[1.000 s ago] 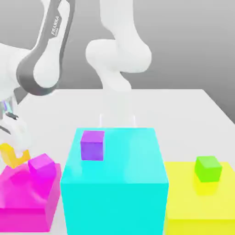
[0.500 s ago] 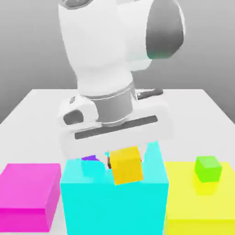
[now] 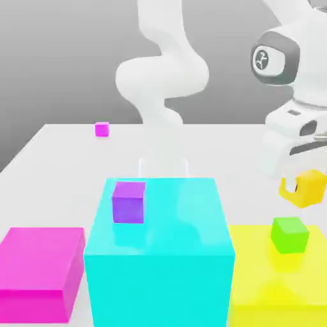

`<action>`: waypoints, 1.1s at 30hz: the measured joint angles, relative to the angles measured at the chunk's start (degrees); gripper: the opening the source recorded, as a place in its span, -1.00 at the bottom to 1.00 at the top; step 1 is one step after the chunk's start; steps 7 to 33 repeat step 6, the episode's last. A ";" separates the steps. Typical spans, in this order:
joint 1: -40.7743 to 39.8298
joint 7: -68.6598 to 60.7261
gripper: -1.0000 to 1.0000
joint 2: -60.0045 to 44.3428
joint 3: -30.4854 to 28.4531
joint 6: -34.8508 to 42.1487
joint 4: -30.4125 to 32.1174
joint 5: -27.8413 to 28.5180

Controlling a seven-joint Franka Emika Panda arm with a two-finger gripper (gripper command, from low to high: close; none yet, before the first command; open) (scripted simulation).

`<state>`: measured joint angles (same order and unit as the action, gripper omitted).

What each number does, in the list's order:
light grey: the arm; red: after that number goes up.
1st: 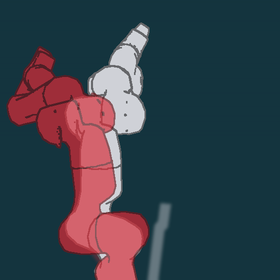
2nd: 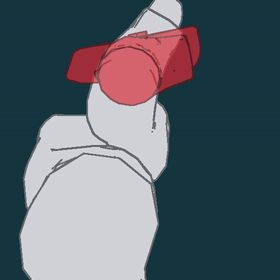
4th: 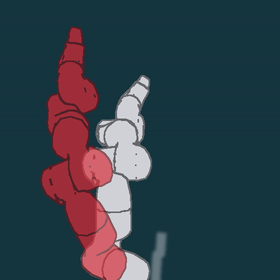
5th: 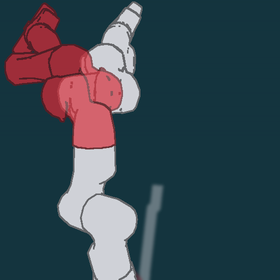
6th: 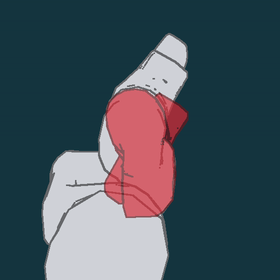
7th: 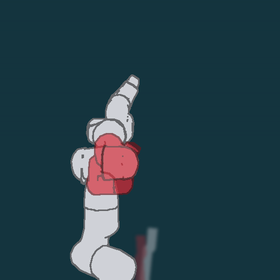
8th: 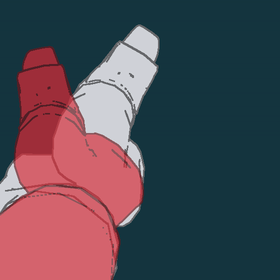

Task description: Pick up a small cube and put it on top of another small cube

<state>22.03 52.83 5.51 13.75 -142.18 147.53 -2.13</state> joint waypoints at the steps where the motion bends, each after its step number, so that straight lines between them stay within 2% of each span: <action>1: -0.02 0.56 -1.00 -1.75 0.05 -2.25 0.56 0.66; 2: 0.04 1.08 1.00 -3.57 0.03 -4.52 1.06 1.28; 33: 0.03 1.08 1.00 -3.57 0.03 -4.52 1.06 1.28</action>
